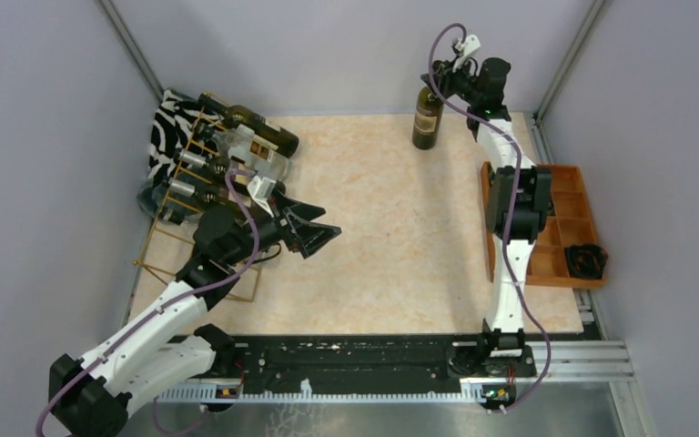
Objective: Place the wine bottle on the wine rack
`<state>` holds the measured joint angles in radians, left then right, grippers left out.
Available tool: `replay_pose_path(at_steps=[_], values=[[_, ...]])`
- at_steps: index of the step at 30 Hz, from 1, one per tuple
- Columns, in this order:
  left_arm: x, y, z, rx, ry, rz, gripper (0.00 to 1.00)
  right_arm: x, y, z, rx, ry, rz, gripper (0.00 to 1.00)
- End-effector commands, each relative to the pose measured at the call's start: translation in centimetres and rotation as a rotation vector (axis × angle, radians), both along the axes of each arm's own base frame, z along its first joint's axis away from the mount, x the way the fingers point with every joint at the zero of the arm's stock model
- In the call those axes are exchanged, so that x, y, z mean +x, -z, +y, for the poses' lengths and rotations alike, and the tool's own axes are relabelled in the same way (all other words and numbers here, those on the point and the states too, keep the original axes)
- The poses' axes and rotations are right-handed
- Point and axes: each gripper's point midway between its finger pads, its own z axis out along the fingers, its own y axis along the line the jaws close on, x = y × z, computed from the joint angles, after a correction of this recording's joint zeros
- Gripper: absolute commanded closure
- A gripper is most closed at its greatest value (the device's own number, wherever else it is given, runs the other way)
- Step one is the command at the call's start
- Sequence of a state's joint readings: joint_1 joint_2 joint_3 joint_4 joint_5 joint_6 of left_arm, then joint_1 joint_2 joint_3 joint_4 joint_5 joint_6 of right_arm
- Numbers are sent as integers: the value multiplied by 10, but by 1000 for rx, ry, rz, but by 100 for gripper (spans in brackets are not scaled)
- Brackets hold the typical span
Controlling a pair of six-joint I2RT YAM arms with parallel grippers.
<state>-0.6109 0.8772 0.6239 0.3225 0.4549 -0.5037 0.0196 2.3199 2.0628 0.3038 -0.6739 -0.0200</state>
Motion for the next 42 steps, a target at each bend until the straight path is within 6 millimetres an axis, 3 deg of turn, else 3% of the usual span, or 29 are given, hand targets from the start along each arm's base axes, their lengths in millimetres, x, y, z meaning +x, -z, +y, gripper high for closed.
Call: replay_pose_path(at_steps=[1,5,10,16,20,29,33,39,42], values=[[-2,-16,11,-82,-58,-48,1,-55,-85,28,35,-151,-115,99],[-7,-19,16,-116,-67,-49,1,-109,-109,65,54,-303,-119,100],[-18,-30,19,-134,-47,-83,1,-185,-109,120,45,-497,-88,100],[-25,-37,26,-136,-49,-114,1,-257,-80,174,-64,-655,-49,98],[-28,-40,26,-139,-44,-122,1,-293,-49,193,-191,-703,-30,97],[-28,-46,22,-138,-21,-133,1,-341,-20,185,-203,-745,11,94],[-27,-47,19,-130,-8,-133,1,-354,-11,178,-212,-743,2,87],[-27,-49,15,-133,16,-133,1,-366,-3,166,-217,-720,23,46],[-27,-51,13,-141,26,-128,1,-367,3,158,-216,-694,65,35]])
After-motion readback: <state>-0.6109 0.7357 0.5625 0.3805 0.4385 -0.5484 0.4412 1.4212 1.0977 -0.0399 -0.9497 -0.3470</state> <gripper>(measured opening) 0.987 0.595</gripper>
